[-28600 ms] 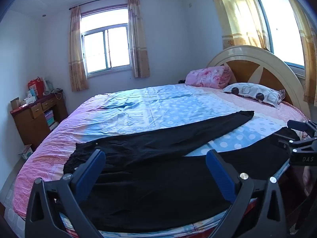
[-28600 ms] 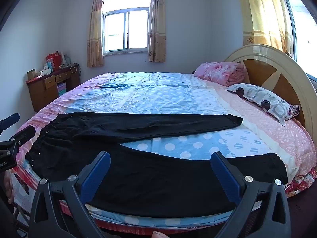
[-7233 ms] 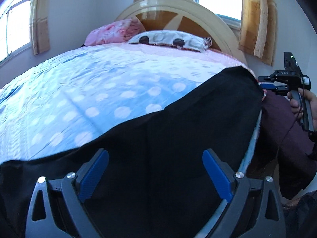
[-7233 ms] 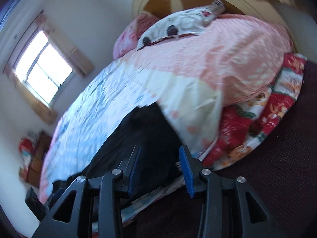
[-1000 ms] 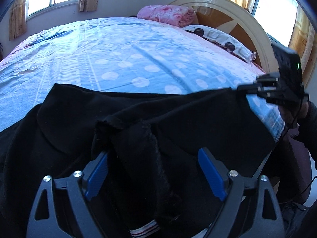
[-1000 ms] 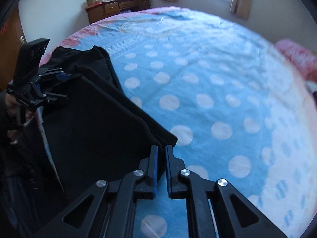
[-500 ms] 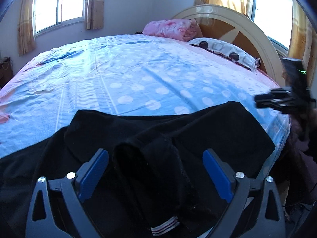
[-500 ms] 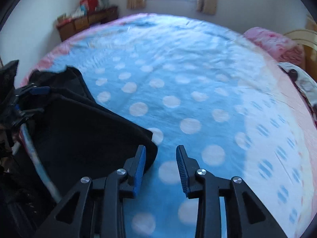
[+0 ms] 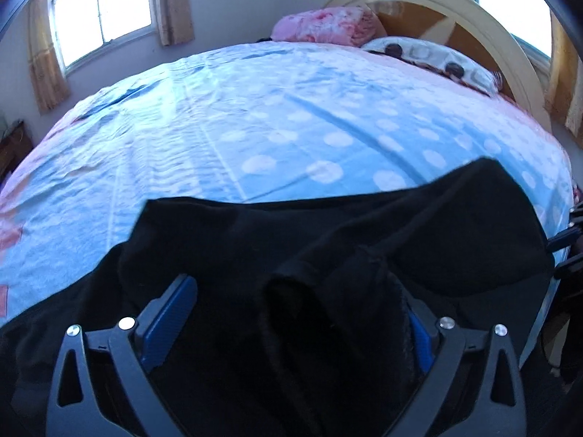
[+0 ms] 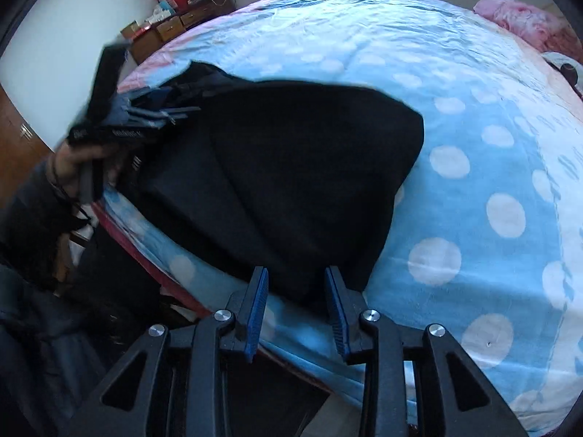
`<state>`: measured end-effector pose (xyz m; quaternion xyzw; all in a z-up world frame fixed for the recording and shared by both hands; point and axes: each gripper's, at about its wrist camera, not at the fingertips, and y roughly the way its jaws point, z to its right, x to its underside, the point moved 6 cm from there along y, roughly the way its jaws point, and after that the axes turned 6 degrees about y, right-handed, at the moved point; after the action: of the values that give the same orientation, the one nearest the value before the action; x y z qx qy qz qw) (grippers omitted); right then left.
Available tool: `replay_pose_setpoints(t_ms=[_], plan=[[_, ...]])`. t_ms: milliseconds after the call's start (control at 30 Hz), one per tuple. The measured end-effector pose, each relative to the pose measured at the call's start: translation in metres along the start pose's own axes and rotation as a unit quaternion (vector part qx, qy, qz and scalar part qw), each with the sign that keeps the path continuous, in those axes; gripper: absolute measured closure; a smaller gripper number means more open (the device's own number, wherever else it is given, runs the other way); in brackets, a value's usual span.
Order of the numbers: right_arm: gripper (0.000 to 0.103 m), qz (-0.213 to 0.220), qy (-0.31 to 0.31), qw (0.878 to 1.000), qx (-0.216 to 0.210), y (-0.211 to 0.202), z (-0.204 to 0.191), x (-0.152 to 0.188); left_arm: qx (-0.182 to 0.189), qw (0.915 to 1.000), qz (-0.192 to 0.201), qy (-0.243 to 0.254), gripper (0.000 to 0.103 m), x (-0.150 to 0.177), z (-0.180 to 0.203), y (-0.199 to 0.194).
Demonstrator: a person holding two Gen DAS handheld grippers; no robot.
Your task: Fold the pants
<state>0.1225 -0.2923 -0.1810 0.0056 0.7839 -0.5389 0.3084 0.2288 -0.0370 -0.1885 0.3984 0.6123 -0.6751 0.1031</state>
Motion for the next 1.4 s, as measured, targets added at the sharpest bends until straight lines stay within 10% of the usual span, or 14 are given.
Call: replay_pose_setpoints(t_ms=[200,533,833,1200,1400], plan=[[0.069,0.044,-0.037,0.998,-0.033,-0.005,-0.044,-0.036,-0.016,0.9995,0.004,-0.025,0.001,0.015,-0.023,-0.013],[0.059,-0.022,-0.101,0.993,-0.053,0.097,-0.121,-0.051,-0.018,0.9996,0.006,-0.022,0.001,0.017,-0.027,-0.026],[0.058,0.016,-0.093,0.995,0.01,0.062,-0.104,-0.058,-0.023,0.9992,0.01,-0.031,0.0,0.043,-0.067,-0.067],[0.058,0.026,-0.129,0.991,-0.013,0.091,-0.155,-0.073,0.009,0.9994,0.023,-0.025,0.0,0.026,-0.046,-0.042],[0.058,0.027,0.008,1.0,-0.005,0.098,-0.086,-0.104,0.04,0.9986,0.034,0.002,0.0,-0.01,-0.02,-0.029]])
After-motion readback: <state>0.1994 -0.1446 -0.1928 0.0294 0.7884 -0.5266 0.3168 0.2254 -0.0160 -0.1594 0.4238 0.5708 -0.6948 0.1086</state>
